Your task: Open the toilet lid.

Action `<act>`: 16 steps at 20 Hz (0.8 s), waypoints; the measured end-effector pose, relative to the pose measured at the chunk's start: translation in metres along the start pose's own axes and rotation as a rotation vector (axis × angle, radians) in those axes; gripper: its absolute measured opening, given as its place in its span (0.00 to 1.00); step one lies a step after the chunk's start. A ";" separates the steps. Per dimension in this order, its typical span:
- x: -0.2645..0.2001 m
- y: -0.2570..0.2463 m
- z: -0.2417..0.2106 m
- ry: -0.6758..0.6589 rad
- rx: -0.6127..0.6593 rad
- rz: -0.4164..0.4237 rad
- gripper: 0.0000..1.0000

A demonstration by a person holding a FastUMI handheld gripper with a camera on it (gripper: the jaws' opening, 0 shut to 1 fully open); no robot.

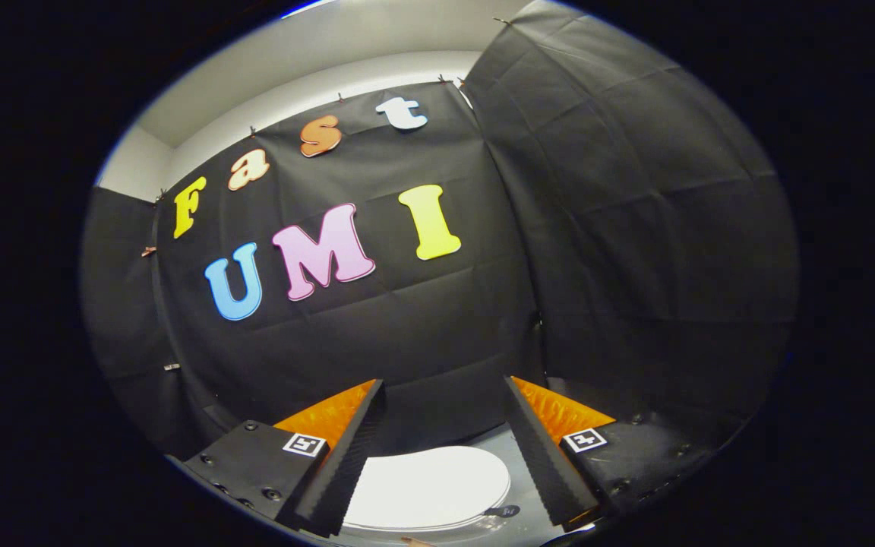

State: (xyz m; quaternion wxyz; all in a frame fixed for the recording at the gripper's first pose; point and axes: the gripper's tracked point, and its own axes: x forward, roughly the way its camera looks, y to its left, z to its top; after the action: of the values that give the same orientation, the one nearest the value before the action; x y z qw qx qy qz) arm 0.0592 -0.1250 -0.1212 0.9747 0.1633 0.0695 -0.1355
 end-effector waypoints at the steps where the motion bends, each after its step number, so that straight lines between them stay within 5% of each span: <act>1: 0.005 -0.009 -0.009 0.018 0.021 -0.012 0.98; 16: 0.059 -0.141 -0.196 0.324 0.366 -0.202 0.98</act>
State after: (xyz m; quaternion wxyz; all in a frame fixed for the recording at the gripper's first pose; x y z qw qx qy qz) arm 0.0568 -0.2017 -0.3580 0.8866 0.3487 0.2148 -0.2147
